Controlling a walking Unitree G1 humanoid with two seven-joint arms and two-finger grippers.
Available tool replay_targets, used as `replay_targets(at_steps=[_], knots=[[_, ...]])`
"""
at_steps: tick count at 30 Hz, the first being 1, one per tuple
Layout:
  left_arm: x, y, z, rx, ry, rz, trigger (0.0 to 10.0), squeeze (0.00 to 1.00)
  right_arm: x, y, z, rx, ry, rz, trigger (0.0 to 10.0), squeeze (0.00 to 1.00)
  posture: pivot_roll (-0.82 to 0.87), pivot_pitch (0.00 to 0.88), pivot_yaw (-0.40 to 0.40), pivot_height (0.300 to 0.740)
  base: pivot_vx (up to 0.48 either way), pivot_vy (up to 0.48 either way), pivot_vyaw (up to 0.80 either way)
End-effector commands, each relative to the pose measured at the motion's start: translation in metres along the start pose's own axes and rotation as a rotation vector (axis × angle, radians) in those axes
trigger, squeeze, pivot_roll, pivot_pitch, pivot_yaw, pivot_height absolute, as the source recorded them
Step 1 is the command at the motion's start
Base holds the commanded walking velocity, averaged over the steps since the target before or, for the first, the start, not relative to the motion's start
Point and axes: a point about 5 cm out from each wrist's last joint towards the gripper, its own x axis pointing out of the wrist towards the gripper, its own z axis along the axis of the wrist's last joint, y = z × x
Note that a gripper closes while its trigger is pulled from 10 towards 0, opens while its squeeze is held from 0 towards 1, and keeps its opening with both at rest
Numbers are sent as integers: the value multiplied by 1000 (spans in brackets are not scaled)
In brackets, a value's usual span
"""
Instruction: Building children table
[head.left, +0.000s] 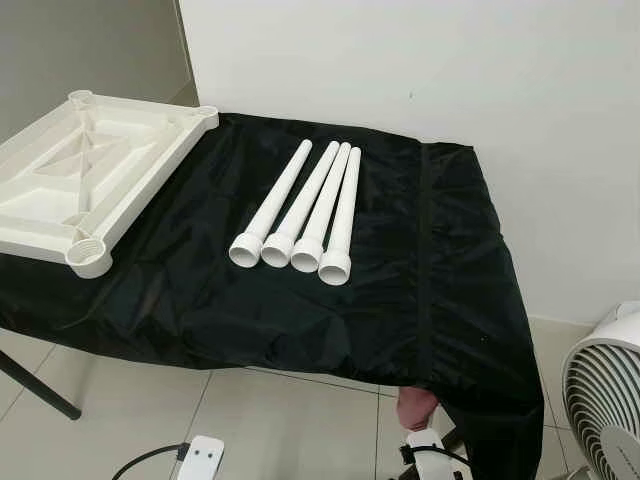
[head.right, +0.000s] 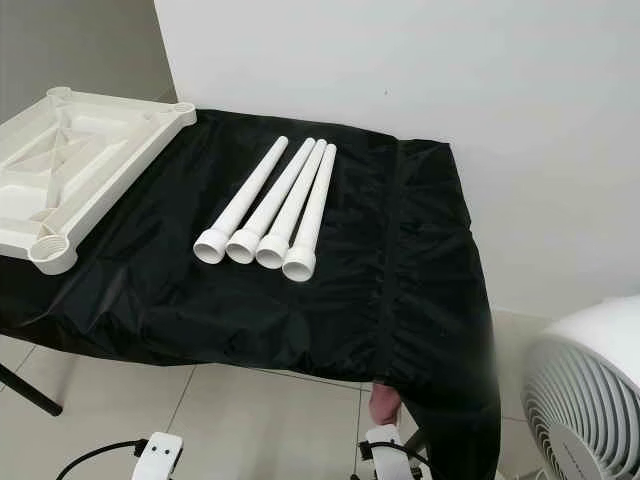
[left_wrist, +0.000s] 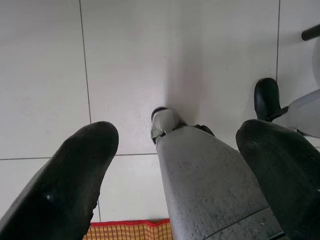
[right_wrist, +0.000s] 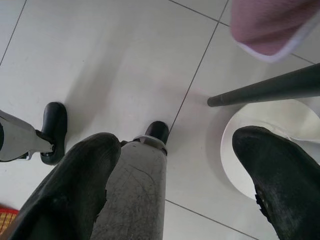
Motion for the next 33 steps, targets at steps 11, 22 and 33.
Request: replay_targets(at_steps=[11,22,33], knots=[[-1,-2,-11,22,50,26,10000,0,-3,3,-12,-3,46,6,10000,0,-3,0,-4,740,0,261,0],[-2,-2,-12,15,56,23,10000,0,-3,3,-16,-9,55,-1,10000,0,-7,0,-2,740,0,350,0],[-3,-1,-16,14,72,25,10000,0,-4,4,-17,-12,58,-1,10000,0,-7,0,1,740,0,349,0]])
